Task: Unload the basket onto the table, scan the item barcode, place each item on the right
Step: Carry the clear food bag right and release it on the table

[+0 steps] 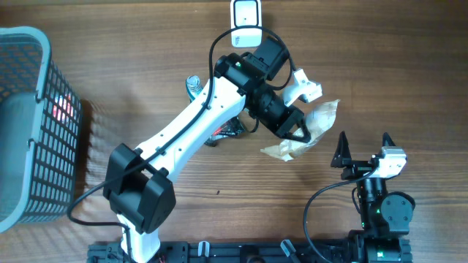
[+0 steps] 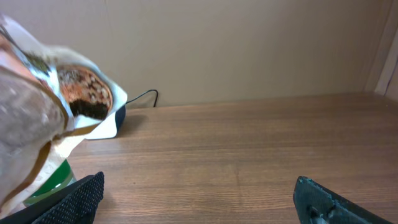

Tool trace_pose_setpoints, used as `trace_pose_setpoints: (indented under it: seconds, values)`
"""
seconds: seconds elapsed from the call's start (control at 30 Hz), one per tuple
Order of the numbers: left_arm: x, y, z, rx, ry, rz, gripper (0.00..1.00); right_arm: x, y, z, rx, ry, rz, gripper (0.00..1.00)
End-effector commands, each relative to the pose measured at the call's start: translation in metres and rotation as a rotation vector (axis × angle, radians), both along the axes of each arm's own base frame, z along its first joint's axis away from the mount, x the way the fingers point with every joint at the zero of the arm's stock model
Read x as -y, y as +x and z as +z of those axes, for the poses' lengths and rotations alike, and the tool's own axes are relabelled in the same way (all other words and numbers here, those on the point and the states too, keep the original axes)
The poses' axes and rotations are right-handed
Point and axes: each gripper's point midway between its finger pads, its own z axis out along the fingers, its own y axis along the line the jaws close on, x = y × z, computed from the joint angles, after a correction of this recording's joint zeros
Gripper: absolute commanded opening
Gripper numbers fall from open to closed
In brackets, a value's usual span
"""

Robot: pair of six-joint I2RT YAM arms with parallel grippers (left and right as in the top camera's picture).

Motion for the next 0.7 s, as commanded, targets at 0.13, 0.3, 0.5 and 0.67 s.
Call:
trace_pose_setpoints:
  seconds: [0.13,0.3,0.5,0.67]
  values:
    - [0.005,0.015,-0.043,-0.253,0.012,0.046,0.04,-0.002,0.000,0.002,0.008,-0.017,0.010,1.00]
    - [0.007,0.016,-0.072,-0.351,0.034,0.050,0.12,-0.002,0.000,0.002,0.008,-0.017,0.010,1.00]
    - [0.013,0.023,-0.072,-0.307,0.000,0.045,0.04,-0.002,0.000,0.002,0.008,-0.017,0.010,1.00]
    - [0.016,0.036,-0.075,-0.287,-0.022,0.069,0.04,-0.002,0.000,0.002,0.008,-0.017,0.010,1.00]
